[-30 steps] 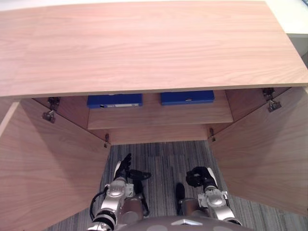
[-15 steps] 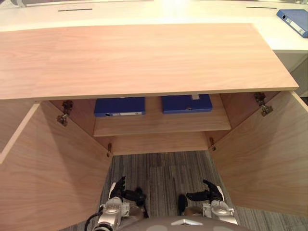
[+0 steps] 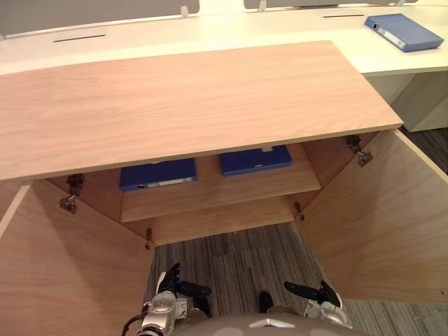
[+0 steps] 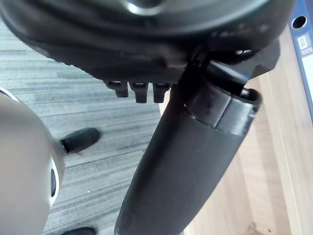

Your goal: Walk over to the cabinet, pick up the folder, carry it to the office cabinet, place the folder inside the office cabinet, then close the office cabinet door

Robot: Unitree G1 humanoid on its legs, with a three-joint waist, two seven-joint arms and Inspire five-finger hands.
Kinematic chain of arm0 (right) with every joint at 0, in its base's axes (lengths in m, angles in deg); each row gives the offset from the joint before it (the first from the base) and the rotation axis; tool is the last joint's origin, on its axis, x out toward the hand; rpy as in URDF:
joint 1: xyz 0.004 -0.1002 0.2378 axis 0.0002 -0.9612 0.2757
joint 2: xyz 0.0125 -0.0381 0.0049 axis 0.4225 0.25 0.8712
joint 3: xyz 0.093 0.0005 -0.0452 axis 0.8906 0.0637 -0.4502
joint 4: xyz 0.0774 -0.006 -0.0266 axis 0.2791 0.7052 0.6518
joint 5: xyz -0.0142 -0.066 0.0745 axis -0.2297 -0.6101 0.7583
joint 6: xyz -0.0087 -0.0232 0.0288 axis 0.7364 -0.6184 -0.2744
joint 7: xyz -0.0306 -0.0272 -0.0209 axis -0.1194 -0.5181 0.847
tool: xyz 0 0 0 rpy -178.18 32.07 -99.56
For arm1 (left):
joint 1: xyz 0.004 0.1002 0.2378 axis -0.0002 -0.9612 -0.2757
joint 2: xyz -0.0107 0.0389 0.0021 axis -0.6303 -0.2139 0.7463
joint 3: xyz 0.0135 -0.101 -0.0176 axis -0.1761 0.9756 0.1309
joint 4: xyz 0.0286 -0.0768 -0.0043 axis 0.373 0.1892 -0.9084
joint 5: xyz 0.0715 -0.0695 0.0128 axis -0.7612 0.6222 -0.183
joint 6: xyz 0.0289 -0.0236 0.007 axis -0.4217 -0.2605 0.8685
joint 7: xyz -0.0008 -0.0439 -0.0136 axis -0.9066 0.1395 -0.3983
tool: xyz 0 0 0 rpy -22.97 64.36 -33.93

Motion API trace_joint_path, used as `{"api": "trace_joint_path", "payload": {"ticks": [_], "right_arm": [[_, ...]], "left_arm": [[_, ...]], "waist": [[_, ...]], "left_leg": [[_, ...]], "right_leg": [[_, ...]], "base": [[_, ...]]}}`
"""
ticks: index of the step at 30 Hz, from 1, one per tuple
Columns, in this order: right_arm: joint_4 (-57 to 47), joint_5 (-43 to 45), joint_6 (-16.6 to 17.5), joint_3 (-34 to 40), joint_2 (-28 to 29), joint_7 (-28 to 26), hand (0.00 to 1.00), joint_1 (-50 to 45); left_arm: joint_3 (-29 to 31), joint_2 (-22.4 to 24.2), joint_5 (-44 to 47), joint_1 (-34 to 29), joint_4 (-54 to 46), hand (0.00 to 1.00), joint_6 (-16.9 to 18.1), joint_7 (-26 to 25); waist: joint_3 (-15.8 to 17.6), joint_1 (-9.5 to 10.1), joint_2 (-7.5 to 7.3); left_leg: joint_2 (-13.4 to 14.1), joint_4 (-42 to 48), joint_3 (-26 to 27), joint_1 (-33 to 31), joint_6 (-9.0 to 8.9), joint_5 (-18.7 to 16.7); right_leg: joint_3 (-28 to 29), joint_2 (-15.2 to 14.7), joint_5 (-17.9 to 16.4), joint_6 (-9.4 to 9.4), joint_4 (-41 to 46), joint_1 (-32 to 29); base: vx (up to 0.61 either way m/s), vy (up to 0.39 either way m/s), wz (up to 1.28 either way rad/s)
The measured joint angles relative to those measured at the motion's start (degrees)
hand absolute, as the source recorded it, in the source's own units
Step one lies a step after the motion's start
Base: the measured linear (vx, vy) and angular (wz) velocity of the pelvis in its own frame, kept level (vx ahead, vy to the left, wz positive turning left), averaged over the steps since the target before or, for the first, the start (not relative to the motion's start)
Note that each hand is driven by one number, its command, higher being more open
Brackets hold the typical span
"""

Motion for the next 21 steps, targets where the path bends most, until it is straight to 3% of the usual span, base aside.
{"api": "trace_joint_path", "payload": {"ticks": [9,13,21], "right_arm": [[-17.2,12.2,3.0,9.3,4.3,3.6,1.0,-5.7],[-24.4,13.9,4.5,11.8,4.5,5.7,1.0,-6.2],[-36.1,15.5,6.7,17.0,4.2,9.3,1.0,-2.8]], "left_arm": [[2.4,1.2,-0.1,0.4,-0.1,1.0,-0.2,0.1],[6.9,4.0,0.0,0.7,-3.0,1.0,-0.2,-0.2],[8.4,8.0,-0.3,1.6,-5.8,1.0,0.1,0.9]], "waist": [[-1.4,-3.0,0.16],[-2.8,-4.83,0.98],[-2.9,-7.28,2.6]], "left_leg": [[1.0,0.0,13.0,5.0,-1.5,-3.5],[1.6,0.0,19.0,6.1,-1.98,-4.4],[2.3,0.0,22.4,6.6,-2.91,-5.1]], "right_leg": [[12.3,2.2,1.2,-0.72,0.8,-2.5],[16.8,4.1,1.4,-0.47,2.9,-5.2],[19.7,5.8,1.8,0.15,4.1,-7.3]], "base": [[0.0,-0.013,-0.77],[0.01,-0.03,-0.73],[-0.04,-0.075,-0.29]]}}
